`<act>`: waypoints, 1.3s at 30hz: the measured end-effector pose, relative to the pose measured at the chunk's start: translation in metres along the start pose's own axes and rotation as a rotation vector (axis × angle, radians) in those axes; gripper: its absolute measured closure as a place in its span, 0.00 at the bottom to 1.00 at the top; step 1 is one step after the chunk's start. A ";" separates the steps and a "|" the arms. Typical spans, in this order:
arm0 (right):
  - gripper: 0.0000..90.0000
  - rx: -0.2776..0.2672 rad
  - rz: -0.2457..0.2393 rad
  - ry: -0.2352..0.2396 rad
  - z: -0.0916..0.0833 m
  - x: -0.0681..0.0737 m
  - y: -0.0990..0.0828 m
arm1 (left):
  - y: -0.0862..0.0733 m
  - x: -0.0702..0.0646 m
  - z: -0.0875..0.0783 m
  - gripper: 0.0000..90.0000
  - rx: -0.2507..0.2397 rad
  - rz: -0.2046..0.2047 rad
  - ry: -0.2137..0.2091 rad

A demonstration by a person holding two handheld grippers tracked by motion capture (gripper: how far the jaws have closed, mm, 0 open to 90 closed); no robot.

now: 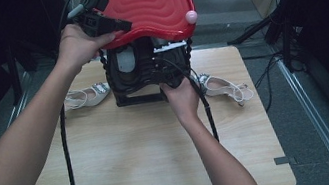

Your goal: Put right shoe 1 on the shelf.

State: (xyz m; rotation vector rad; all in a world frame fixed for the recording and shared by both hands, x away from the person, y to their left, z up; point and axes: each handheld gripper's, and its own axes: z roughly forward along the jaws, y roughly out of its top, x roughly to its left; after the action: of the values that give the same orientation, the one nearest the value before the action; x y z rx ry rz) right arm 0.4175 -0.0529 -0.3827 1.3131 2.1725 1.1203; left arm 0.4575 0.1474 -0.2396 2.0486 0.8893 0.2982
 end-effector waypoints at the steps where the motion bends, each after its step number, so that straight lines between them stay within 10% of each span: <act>1: 0.74 -0.002 0.000 0.004 -0.002 0.001 0.000 | 0.000 0.000 0.000 1.00 -0.001 0.001 0.001; 17: 0.98 0.006 -0.050 0.137 -0.061 0.007 -0.027 | 0.000 0.000 0.001 1.00 -0.009 0.000 0.000; 29: 1.00 0.069 -0.076 0.136 -0.060 -0.006 -0.069 | -0.001 -0.001 0.001 1.00 -0.011 0.004 0.003; 39: 1.00 0.063 -0.056 0.121 -0.054 -0.015 -0.069 | 0.000 -0.002 0.001 1.00 -0.009 0.006 0.007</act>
State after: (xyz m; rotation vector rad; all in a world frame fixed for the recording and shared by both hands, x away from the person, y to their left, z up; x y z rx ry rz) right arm 0.3504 -0.1066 -0.4050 1.2316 2.3345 1.1447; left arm 0.4566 0.1459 -0.2404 2.0433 0.8846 0.3118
